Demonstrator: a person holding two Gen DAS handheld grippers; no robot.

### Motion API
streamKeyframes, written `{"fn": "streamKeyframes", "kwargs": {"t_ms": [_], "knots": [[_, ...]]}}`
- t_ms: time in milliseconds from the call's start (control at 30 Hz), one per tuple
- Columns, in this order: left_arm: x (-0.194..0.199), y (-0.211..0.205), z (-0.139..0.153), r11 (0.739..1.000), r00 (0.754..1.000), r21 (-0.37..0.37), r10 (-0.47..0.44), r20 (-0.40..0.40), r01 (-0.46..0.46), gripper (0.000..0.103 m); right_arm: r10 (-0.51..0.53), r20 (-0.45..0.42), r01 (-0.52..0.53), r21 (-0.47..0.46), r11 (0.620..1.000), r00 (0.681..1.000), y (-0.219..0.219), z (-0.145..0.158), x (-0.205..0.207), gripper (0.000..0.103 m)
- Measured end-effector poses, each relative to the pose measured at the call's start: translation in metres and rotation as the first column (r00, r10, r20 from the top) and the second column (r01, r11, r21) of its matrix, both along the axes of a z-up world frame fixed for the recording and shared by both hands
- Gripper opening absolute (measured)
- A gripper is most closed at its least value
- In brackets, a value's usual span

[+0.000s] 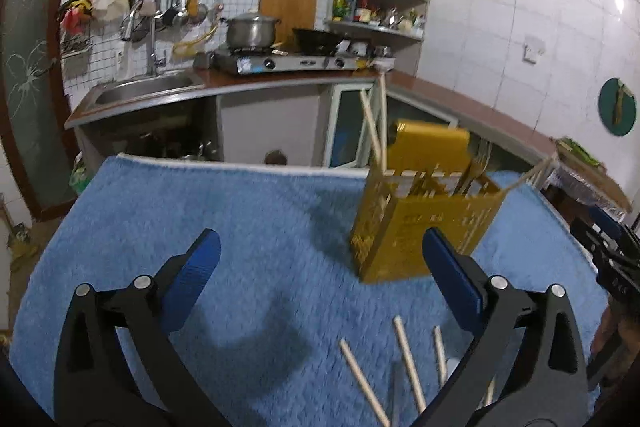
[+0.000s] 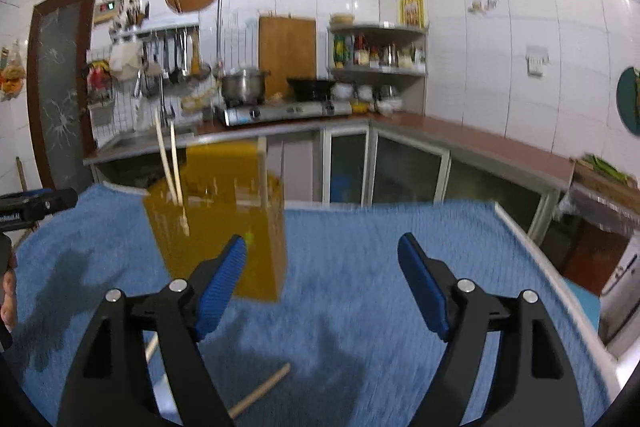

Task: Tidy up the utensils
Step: 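Open both tools and withdraw them from the caddy toward the towel, then close the left tool on a chopstick while the right tool closes on another chopstick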

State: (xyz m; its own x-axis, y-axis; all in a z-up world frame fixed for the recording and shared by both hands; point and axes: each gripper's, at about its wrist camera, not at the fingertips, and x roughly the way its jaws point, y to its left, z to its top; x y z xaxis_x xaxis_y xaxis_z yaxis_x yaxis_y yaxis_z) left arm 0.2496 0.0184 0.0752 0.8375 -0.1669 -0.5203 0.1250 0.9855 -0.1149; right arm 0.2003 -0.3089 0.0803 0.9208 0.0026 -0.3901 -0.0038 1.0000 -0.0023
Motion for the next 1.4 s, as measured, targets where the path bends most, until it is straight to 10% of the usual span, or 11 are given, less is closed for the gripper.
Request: {"fn": "streamKeyframes", "kwargs": {"t_ms": [833,967,1133,1400], "knots": [[0.004,-0.028,-0.089,0.999,0.955,0.048,-0.006,-0.296,0.021,0.097,-0.078,-0.352,0.073,-0.025,0.997,0.933,0.045,-0.097,0.017,0.084],[0.008,-0.029,-0.097,0.999,0.941,0.048,0.019,-0.339,-0.003,0.072,-0.096,-0.393,0.098,-0.017,0.995,0.914,0.042,-0.104,0.019,0.082],[0.009,-0.047,-0.106,0.995,0.924,0.084,-0.016,-0.381,0.052,0.055,-0.061,-0.457,0.07,0.003,0.998,0.887,0.046,-0.112,0.025,0.048],[0.014,-0.059,-0.113,0.988,0.909,0.13,-0.017,-0.417,0.078,0.034,-0.006,-0.49,0.018,0.019,1.0,0.872,0.05,-0.112,0.039,0.024]]}}
